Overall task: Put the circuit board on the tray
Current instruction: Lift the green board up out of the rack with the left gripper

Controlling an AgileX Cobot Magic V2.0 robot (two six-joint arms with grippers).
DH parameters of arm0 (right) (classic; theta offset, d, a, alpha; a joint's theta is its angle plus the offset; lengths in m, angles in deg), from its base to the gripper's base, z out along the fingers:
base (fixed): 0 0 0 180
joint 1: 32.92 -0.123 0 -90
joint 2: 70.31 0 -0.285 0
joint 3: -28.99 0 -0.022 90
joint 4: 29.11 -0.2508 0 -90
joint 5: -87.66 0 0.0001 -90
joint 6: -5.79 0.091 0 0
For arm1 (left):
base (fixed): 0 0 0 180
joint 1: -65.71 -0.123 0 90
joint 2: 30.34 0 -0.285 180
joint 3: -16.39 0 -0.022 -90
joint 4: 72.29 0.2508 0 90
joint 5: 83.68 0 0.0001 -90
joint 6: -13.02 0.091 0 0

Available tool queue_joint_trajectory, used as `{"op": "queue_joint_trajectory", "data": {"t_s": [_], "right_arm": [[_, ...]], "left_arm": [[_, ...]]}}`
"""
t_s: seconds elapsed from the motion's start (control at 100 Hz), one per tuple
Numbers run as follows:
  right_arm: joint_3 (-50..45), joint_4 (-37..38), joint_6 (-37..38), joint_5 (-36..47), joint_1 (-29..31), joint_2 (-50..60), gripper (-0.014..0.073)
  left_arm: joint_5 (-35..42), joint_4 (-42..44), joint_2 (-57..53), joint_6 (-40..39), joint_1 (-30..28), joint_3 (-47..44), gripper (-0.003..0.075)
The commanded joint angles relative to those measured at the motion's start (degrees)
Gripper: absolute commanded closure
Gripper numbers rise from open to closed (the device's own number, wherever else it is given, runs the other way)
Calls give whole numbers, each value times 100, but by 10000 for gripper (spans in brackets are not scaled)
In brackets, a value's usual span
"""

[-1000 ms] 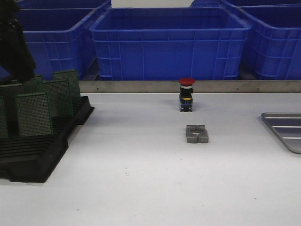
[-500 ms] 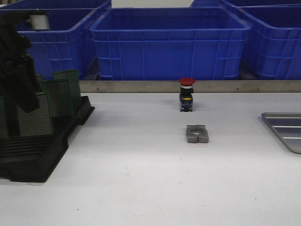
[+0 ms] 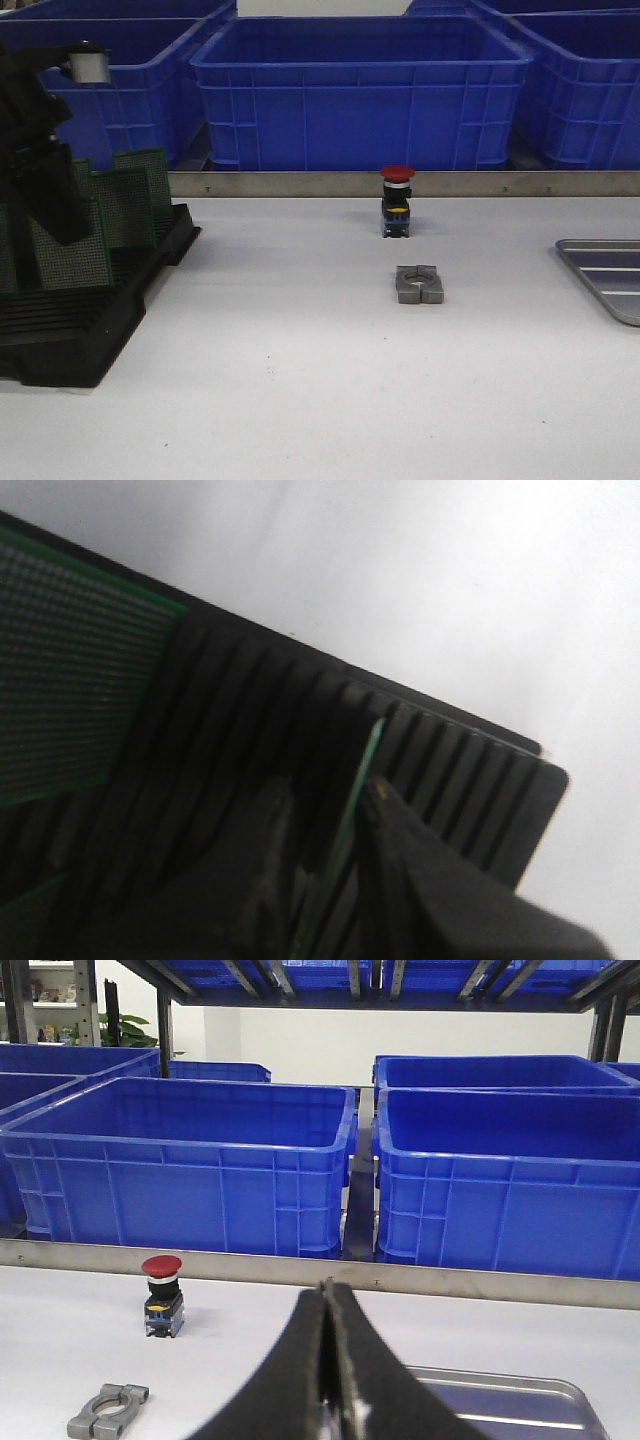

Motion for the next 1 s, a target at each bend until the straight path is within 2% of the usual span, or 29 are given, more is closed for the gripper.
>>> {"op": "queue_joint_trajectory", "data": {"t_s": [0.0,0.41,0.76,0.88,0.99], "right_arm": [[71,-1,7,459,17,123,660],[71,-1,7,459,17,123,660],[71,-1,7,459,17,123,660],[71,-1,7,459,17,123,660],[71,-1,7,459,17,123,660]], "left_arm": [[-202,-249,-277,-67,23,153,739],[-270,-268,-406,-150,23,556,739],[-270,-462,-1161,-419,57,556,739],[-270,-724,-1559,-429,278,556,738],[-270,-738,-1934,-523,726,544,739]]}}
